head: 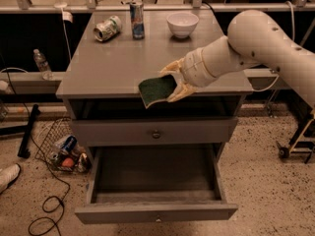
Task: Pick sponge from middle drawer and place on counter
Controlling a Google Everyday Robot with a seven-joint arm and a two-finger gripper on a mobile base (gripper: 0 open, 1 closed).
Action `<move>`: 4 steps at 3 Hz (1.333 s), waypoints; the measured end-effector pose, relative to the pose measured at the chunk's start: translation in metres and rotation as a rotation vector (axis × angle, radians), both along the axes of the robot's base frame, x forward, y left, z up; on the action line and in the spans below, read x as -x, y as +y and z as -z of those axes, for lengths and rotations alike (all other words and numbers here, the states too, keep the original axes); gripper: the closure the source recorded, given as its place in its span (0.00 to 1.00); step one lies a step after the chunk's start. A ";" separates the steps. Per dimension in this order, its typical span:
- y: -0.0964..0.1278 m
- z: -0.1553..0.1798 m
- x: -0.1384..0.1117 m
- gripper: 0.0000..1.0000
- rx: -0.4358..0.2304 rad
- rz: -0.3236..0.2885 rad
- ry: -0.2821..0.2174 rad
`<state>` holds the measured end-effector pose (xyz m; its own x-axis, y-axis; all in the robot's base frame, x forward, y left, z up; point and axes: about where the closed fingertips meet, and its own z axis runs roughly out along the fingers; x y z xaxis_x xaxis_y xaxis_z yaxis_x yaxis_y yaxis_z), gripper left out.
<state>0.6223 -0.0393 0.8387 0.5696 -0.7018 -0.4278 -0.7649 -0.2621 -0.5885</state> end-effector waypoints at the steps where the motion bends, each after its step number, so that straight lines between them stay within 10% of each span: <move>1: 0.022 -0.021 -0.034 1.00 0.069 -0.023 -0.042; 4: 0.039 -0.070 -0.086 1.00 0.088 -0.034 -0.138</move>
Offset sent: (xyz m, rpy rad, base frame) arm 0.0736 0.0515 0.0610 -0.1543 -0.1118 0.0722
